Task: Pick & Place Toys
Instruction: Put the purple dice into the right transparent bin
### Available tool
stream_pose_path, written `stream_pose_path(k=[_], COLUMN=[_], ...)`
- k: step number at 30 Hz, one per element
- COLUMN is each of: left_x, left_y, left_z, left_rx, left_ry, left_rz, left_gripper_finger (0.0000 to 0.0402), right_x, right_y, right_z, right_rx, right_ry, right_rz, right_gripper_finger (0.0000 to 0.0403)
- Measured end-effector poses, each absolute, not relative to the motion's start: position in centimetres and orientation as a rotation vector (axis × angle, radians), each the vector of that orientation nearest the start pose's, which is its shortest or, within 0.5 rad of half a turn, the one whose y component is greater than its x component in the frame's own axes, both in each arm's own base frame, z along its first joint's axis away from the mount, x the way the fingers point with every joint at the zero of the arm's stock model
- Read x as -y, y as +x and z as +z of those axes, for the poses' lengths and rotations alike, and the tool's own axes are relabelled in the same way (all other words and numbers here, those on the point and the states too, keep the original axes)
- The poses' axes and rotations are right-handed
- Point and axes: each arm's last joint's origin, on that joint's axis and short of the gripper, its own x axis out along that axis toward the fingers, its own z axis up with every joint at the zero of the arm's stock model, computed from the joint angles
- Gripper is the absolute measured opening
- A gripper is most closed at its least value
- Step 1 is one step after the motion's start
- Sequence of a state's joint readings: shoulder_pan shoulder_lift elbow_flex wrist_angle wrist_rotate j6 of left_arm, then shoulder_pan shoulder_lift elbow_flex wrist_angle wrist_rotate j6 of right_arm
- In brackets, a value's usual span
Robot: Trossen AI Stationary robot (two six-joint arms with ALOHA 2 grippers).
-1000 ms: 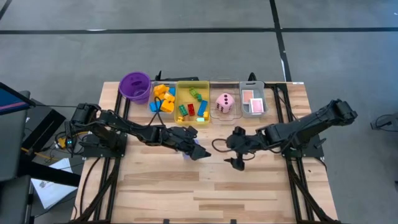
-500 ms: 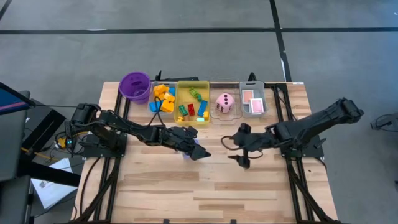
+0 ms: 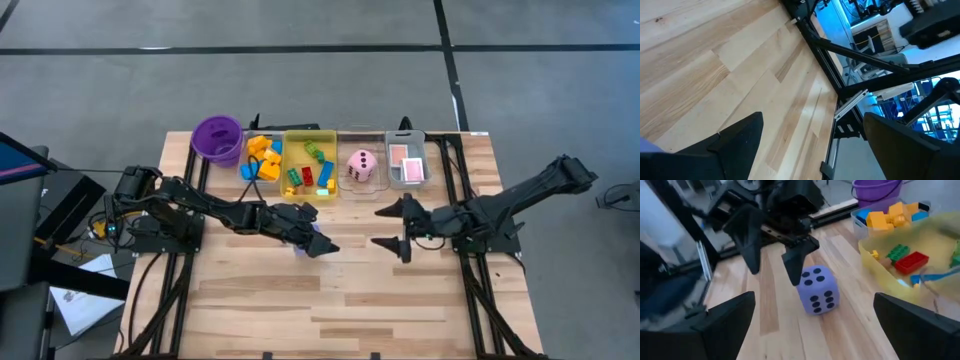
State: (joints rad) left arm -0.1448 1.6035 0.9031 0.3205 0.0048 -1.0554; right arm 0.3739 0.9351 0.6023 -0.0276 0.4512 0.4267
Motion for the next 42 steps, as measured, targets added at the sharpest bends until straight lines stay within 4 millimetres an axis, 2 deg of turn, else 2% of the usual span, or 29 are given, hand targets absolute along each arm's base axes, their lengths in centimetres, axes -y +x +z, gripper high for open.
stream_pose_path(k=[6,10,42], left_x=[5.0,5.0,5.0], left_y=[34.1,34.1,34.1], left_z=[22.0,22.0,22.0], left_rx=[-0.419,-0.418,-0.416], left_ry=[-1.014,-1.016,-1.011], left_rz=[0.065,0.066,0.069], left_gripper_finger=[0.0337,0.0337,0.0337], right_x=[-5.9,-5.8,-5.7], right_y=[18.3,17.8,17.8], right_z=[21.5,20.2,20.0], right_rx=[-0.202,-0.158,-0.174], right_ry=[0.438,0.511,0.512], right_rz=[-0.131,-0.115,-0.127], right_gripper_finger=[0.04,0.04,0.04])
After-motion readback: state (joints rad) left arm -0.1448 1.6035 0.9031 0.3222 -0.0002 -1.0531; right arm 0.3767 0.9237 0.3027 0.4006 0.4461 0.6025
